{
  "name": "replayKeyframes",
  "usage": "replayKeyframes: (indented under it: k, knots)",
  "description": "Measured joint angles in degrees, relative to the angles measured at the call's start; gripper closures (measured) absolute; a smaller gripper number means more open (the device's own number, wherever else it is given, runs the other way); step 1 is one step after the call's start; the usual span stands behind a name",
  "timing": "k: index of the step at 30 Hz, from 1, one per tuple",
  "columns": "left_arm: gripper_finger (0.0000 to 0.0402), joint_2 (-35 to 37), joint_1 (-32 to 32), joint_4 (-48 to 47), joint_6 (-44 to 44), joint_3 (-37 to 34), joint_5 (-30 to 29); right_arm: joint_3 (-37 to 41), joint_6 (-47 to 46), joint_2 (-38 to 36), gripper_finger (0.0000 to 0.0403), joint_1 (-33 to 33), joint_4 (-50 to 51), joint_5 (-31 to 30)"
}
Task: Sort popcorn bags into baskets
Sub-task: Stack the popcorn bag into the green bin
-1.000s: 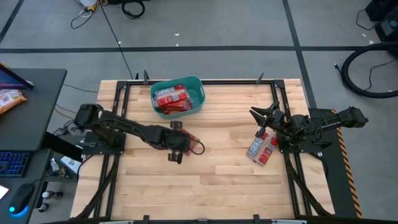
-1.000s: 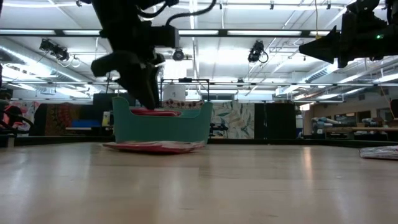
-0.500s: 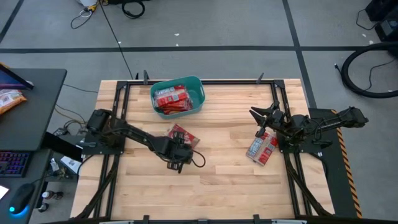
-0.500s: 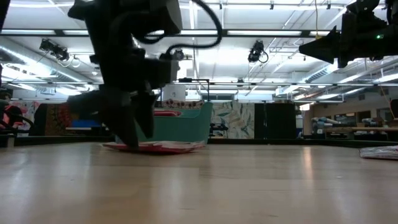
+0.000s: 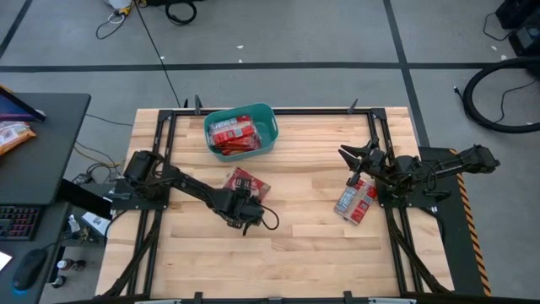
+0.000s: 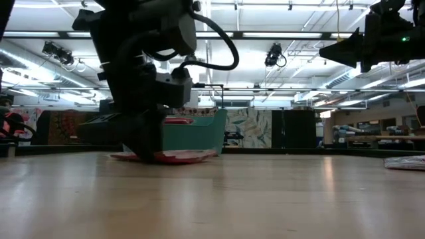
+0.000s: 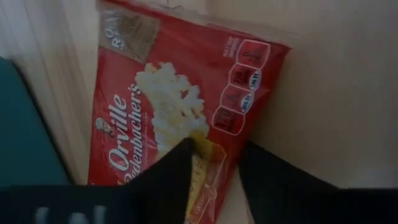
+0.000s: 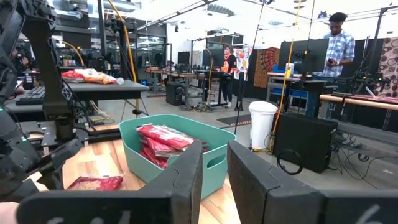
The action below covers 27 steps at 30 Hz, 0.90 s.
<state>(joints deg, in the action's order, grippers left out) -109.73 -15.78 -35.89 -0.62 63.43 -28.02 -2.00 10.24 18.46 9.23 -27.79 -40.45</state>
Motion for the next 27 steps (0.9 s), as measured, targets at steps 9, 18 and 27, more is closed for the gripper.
replayKeyframes:
  k: [9, 18, 27]
  knots:
    - [0.0392, -0.11, 0.04, -0.32, -0.04, -0.12, -0.08, 0.00, 0.00, 0.00, 0.0322, 0.01, 0.00, 0.00]
    - [0.0397, 3.35, -0.18, -5.00, 0.12, 0.81, -1.44, 0.00, 0.00, 0.01, 0.0322, 0.01, 0.00, 0.00]
    - [0.0399, 11.44, 0.76, -11.44, 0.72, 4.31, -9.45, 0.00, 0.00, 0.01, 0.0322, 0.02, -0.01, 0.00]
